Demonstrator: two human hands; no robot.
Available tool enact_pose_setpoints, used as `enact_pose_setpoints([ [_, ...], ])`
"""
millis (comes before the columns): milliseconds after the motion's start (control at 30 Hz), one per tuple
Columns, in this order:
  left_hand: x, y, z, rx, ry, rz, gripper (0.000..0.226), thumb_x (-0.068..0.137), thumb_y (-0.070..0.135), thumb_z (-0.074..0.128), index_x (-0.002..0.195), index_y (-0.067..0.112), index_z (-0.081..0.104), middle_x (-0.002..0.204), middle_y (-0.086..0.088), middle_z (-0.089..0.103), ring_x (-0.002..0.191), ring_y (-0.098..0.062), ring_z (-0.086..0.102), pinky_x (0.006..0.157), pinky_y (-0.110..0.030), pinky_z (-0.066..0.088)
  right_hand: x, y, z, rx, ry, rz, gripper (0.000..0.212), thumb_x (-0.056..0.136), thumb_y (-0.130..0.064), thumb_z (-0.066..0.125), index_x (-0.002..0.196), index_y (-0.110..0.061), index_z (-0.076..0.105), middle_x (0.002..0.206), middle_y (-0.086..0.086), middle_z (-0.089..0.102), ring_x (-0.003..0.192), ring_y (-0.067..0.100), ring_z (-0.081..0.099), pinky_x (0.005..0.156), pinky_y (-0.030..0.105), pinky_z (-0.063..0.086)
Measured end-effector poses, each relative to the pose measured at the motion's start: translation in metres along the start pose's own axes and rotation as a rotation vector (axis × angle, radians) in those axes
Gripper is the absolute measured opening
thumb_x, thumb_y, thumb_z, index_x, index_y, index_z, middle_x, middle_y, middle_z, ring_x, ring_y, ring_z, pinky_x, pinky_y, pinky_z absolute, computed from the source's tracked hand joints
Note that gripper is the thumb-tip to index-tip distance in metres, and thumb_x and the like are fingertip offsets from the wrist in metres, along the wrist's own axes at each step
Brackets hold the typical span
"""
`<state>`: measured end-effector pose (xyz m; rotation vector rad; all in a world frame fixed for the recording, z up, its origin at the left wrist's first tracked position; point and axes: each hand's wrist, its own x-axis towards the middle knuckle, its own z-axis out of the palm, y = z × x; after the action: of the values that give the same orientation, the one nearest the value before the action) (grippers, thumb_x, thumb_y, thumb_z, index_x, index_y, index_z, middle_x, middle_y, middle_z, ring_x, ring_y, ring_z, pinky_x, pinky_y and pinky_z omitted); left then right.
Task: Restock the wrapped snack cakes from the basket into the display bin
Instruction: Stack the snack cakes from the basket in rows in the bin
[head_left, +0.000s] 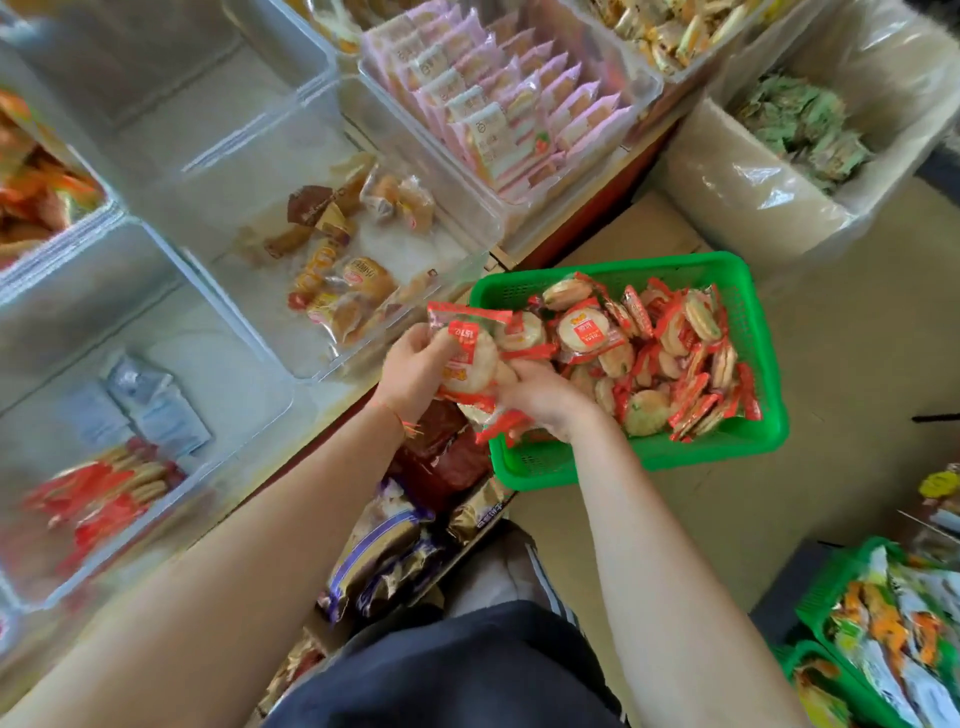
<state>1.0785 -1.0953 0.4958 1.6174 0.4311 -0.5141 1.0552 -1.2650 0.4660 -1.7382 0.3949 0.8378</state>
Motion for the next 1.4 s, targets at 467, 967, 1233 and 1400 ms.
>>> enact_pose_setpoints([
  [467, -0.128, -0.057, -0.295, -0.124, 0.835, 0.256, 0.023, 0.066, 0.028, 0.067, 0.075, 0.020, 0.048, 0.065, 0.004, 0.053, 0.061, -0.010, 0.046, 0.062, -0.036, 0.049, -0.005, -0.124, 0.226, -0.007, -0.063, -0.210, 0.035, 0.083, -0.016, 0.076, 0.112, -0.002, 0.063, 0.087, 0.011, 0.070, 0.066, 0.022, 0.067, 0.049, 0.023, 0.043],
  [967, -0.124, -0.074, -0.373, 0.468, 0.767, 0.300, 0.028, 0.086, 0.027, 0.065, 0.112, 0.022, 0.070, 0.104, -0.002, 0.072, 0.093, -0.021, 0.066, 0.085, -0.035, 0.053, 0.000, -0.158, 0.352, -0.021, 0.150, -0.230, 0.020, 0.088, -0.022, 0.065, 0.107, -0.020, 0.059, 0.103, 0.005, 0.064, 0.088, 0.021, 0.068, 0.058, 0.037, 0.061],
  [1233, -0.086, -0.080, -0.380, 0.669, 0.652, 0.264, 0.022, 0.081, 0.016, 0.060, 0.101, 0.014, 0.068, 0.102, -0.010, 0.063, 0.095, -0.028, 0.059, 0.080, -0.030, 0.046, 0.027, -0.155, 0.354, -0.208, 0.157, -0.298, 0.018, 0.088, -0.024, 0.061, 0.106, -0.024, 0.057, 0.103, -0.001, 0.065, 0.088, 0.014, 0.066, 0.058, 0.031, 0.061],
  [1400, -0.074, -0.087, -0.382, 1.094, 0.474, 0.205, 0.022, 0.082, 0.003, 0.048, 0.099, 0.012, 0.058, 0.094, -0.012, 0.066, 0.095, -0.034, 0.058, 0.083, -0.038, 0.043, 0.042, -0.145, 0.356, -0.342, 0.173, -0.312, 0.038, 0.087, -0.024, 0.063, 0.124, -0.020, 0.056, 0.100, -0.006, 0.062, 0.100, 0.020, 0.062, 0.085, 0.043, 0.057],
])
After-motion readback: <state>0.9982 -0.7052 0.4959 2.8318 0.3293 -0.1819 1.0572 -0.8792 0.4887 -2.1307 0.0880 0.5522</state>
